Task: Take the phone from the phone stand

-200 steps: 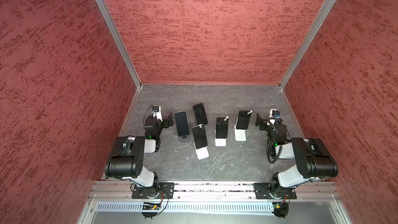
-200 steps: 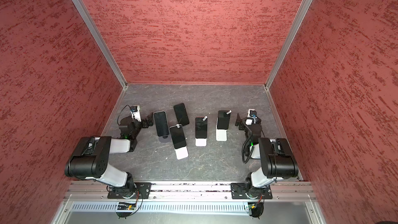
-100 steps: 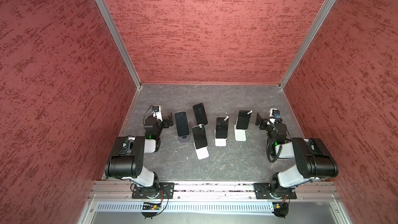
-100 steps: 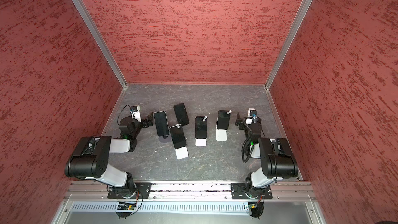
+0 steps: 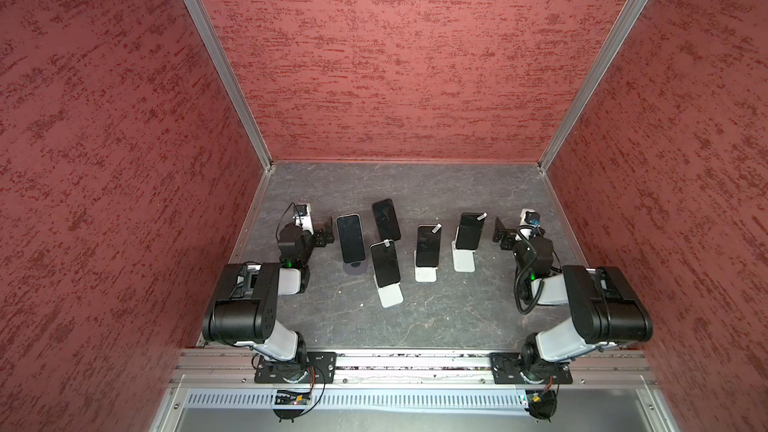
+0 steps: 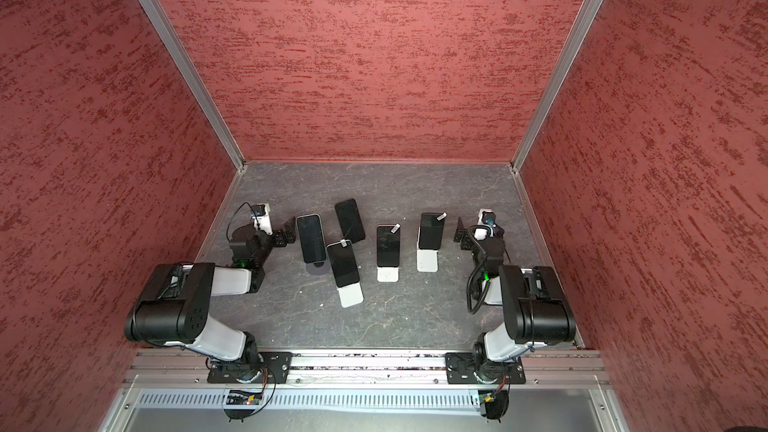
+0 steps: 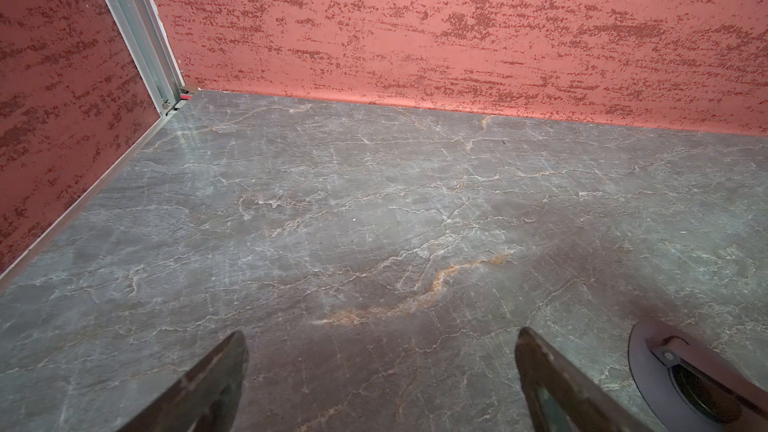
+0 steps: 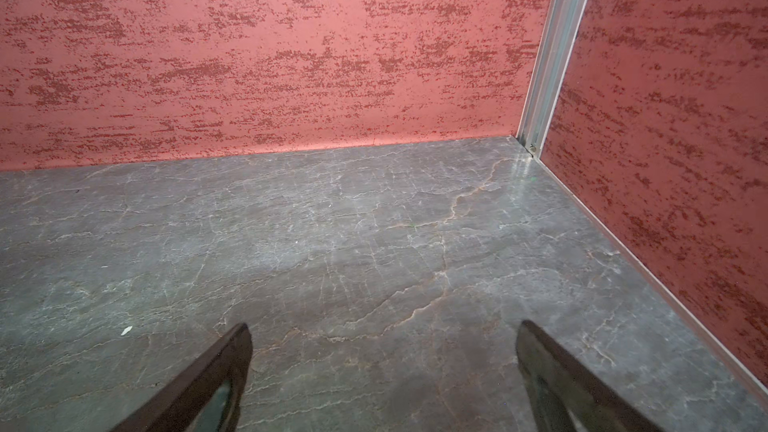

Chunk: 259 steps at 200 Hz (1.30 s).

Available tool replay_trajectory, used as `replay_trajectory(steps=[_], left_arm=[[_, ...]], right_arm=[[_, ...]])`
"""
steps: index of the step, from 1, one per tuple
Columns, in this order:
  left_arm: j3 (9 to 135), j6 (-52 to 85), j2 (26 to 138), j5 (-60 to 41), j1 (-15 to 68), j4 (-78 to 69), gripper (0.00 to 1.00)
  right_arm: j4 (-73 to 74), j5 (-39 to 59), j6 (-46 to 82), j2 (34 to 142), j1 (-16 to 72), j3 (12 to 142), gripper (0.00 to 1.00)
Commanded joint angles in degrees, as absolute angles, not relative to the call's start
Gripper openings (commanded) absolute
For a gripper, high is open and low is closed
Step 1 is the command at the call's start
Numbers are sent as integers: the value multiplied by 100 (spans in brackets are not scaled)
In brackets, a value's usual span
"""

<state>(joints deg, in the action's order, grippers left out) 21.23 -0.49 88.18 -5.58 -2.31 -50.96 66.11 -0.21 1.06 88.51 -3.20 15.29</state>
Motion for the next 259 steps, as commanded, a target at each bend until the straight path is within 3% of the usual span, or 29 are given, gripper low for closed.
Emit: replay_trajectory(steps=[1, 43, 68, 84, 130, 164, 206, 259], left_arm=[[2206, -101, 8807, -607, -255, -5047, 99], [2197, -130, 8788, -617, -225, -5062, 100], [2506, -228, 8403, -376, -92, -4216, 99], [2860, -193, 8127, -277, -79, -3278, 100], [2887, 192, 7341, 365, -45, -2787, 100], [3091, 745, 6569, 1112, 62, -1494, 100], [3491, 1189, 5850, 2065, 943, -130, 99], [4043, 1513, 5078, 3034, 2194, 1432, 100]], right_arm=[[6572, -129, 129, 8860, -326, 1635, 99], [6866, -339, 196, 8592, -324, 1371, 99], [6257, -745, 314, 7892, -324, 1420, 99], [5696, -941, 401, 7533, -320, 1531, 99], [3458, -1120, 1317, 6843, -318, 2298, 99], [2012, -1125, 2094, 6572, -317, 2900, 99], [1095, -1072, 2783, 6506, -314, 3255, 99], [-327, -210, 2657, 6486, -208, 3884, 99]])
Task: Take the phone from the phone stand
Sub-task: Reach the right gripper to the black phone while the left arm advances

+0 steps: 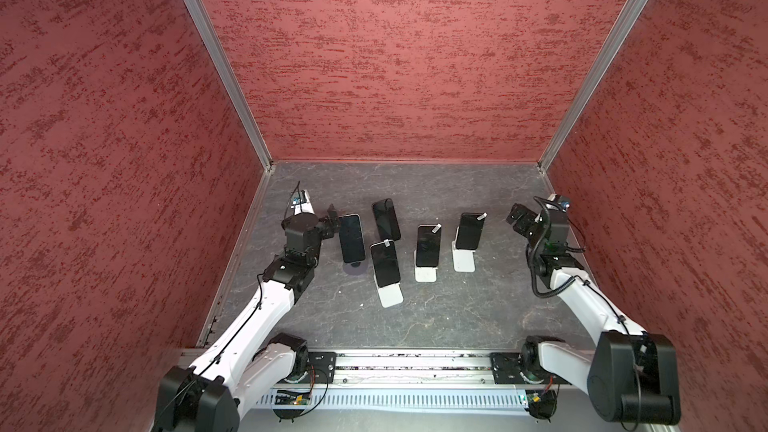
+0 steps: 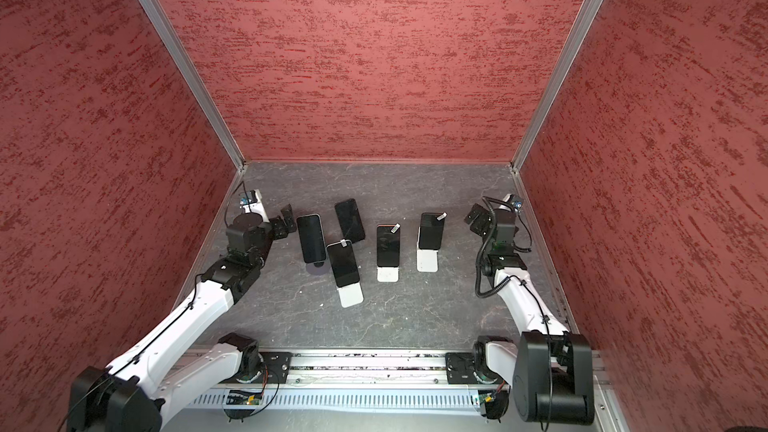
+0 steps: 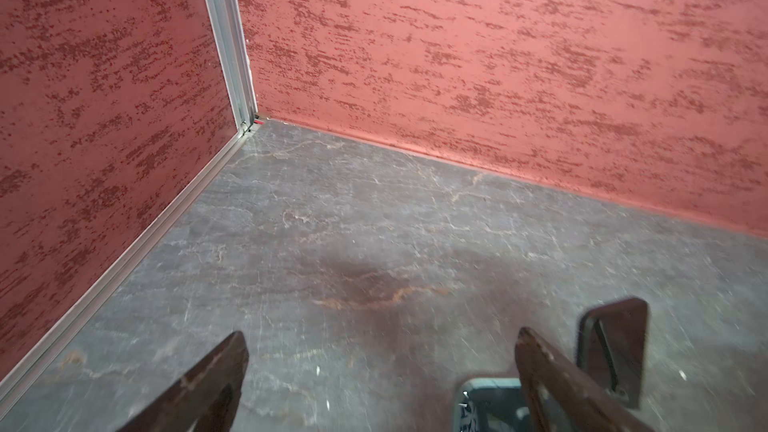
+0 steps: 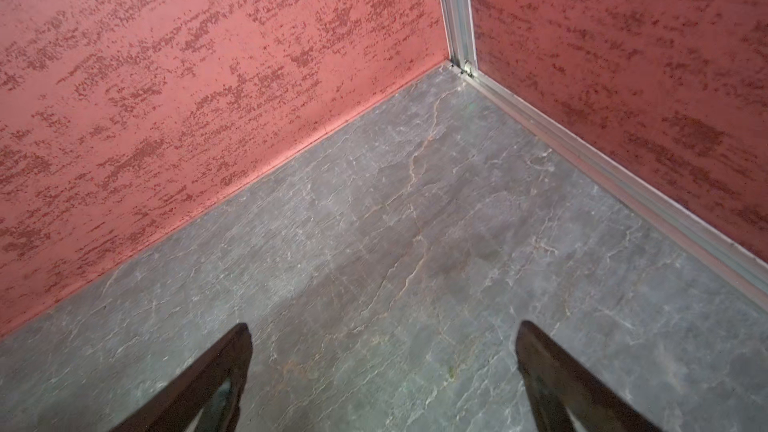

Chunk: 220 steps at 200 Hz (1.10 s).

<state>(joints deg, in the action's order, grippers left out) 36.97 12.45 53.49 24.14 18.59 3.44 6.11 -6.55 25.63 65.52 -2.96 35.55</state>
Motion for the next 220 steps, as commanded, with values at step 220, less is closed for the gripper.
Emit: replay_trajectory(steps=[220], left_arm=[[4865, 2717, 4696, 2551, 4763, 3255, 100]], right_arm=[[-926, -109, 2488, 5412, 1661, 3351, 99]])
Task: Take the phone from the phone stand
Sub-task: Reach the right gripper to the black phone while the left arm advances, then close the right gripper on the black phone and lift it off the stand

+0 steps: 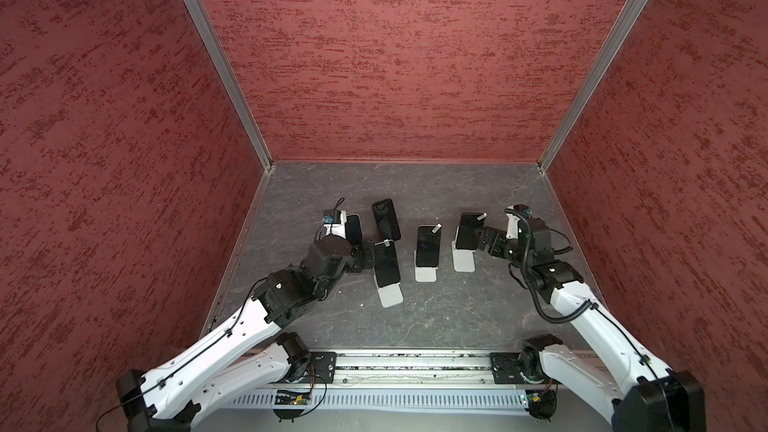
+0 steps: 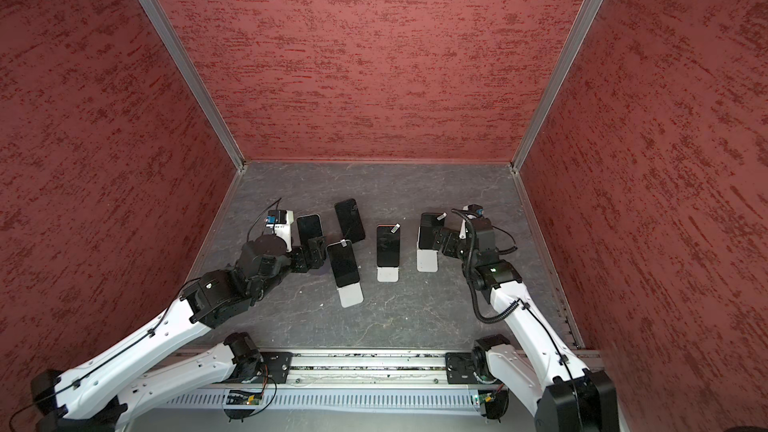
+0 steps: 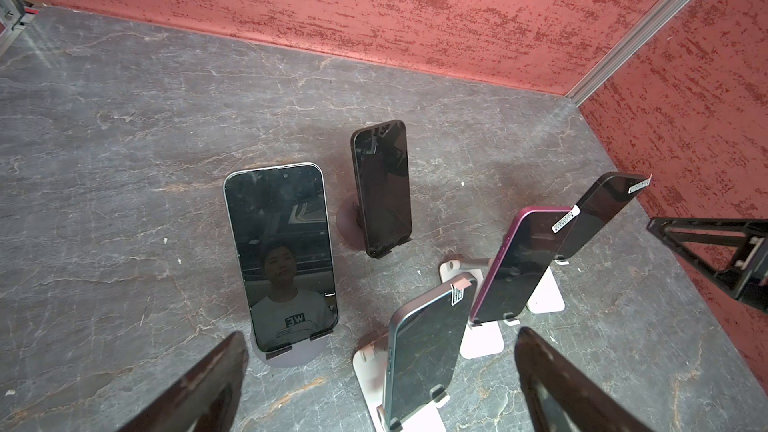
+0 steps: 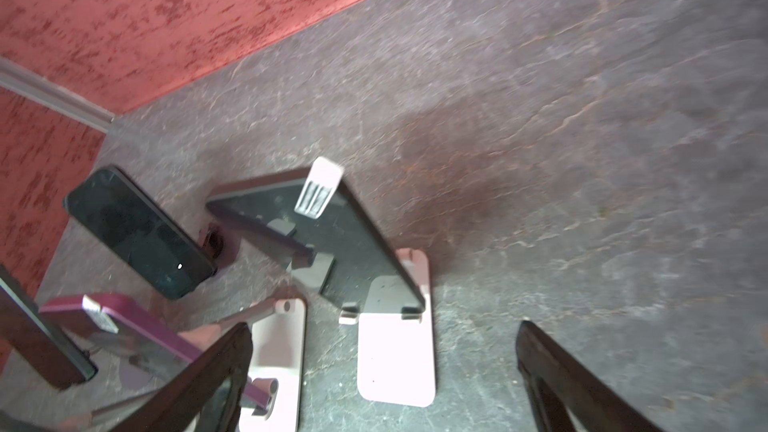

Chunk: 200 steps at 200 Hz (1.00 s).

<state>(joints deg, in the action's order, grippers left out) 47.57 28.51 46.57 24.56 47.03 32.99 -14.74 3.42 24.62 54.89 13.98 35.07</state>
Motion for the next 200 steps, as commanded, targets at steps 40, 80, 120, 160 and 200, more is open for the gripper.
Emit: replay_trajectory(steps=[40, 80, 120, 160, 200], left_arm=[[4818, 2651, 4694, 2626, 4780, 3086, 100], [4841, 2627, 4697, 2692, 4781, 3068, 100], [4834, 2616, 4707, 2651, 4781, 2949, 100], [4861, 2614, 4763, 2610, 4781, 2919, 99], [4935, 2559, 4875, 2586, 4781, 2900, 100]], right_arm=[[-585, -707, 2306, 5717, 2098, 3371, 99], [-184, -1045, 2138, 6176, 2402, 3447, 99], [196, -1430, 1960, 6568, 2571, 3574, 99], [413, -1809, 1980, 6800, 2621, 3634, 99], [623, -1861, 2008, 6937, 2637, 3695, 99]])
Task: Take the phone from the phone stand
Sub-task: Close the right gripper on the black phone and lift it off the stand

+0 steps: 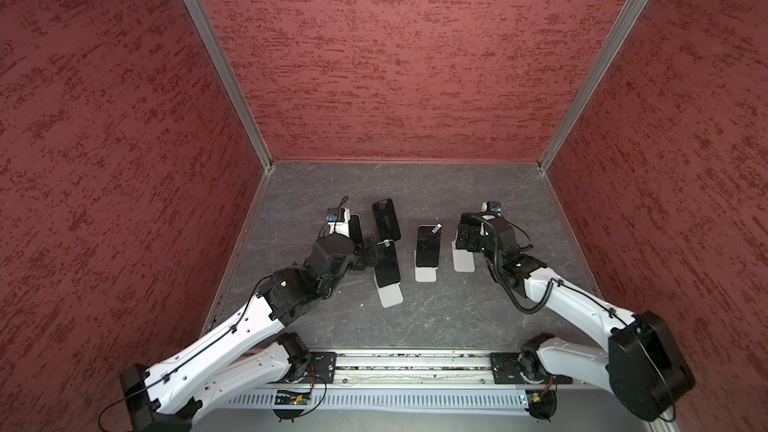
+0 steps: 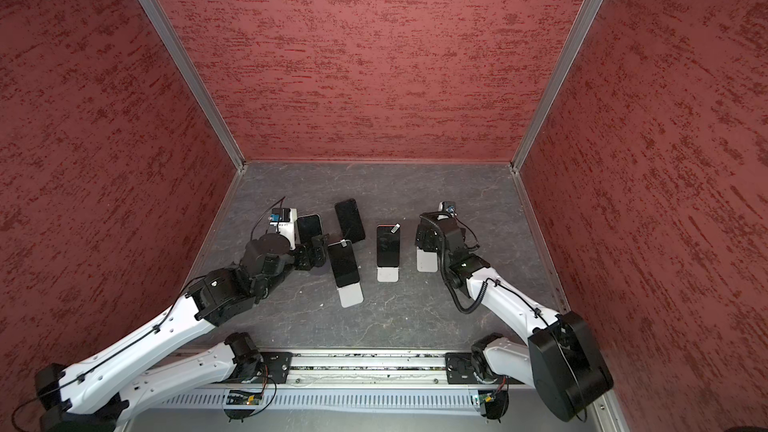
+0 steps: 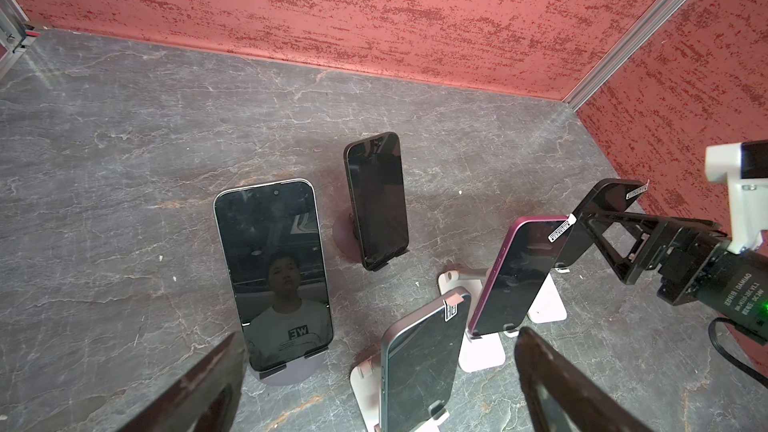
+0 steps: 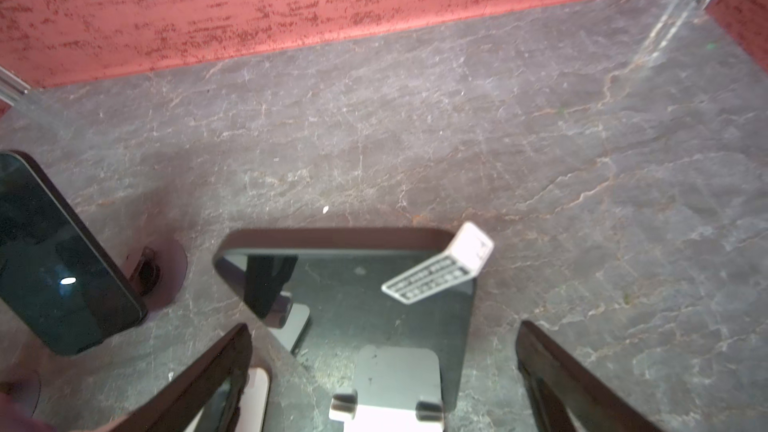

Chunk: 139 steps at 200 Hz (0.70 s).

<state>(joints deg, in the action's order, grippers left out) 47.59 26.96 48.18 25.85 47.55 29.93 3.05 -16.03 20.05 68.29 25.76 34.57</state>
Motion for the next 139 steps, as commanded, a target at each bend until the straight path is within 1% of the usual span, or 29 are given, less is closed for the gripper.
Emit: replay_trajectory(steps=[1, 63, 108, 139], left_arm=[[4937, 2563, 4881, 2585, 4781, 2900, 100], [5001, 2516, 4969, 2532, 4779, 2874, 100], [4932, 2474, 4936, 2363, 4790, 2815, 100], [4788, 2291, 4837, 1916, 4790, 2489, 100]], right_arm=[[628, -1862, 2011, 6945, 2637, 3698, 99], [754, -1921, 2109, 7261, 2662, 3887, 99], [835, -2003, 2160, 7408, 2696, 3941, 90], [835, -2048, 2197, 7524, 2711, 3979, 85]])
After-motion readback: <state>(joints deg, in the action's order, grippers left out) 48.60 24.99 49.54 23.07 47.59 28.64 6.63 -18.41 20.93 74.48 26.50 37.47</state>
